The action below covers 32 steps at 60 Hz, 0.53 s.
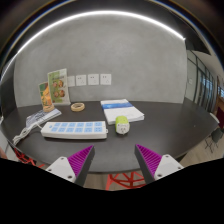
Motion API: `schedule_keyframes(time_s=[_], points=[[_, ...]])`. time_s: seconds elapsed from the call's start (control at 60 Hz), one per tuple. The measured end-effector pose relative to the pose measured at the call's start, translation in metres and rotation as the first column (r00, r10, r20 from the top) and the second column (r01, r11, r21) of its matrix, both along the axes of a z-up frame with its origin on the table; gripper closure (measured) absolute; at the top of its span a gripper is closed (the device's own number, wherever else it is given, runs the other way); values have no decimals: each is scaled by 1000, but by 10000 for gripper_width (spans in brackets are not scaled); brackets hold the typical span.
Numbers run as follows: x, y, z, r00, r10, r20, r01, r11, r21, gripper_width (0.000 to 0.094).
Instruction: Unplug charger
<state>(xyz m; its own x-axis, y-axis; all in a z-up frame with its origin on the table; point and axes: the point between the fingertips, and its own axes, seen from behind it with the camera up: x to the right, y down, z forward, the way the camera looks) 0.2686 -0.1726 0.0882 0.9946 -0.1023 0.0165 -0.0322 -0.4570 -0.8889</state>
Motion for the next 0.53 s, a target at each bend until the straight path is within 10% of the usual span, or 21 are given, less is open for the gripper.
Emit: schedule_keyframes(time_s=[0.533], points=[[-70,-118,4,992,-89,93,91,996,-22,88]])
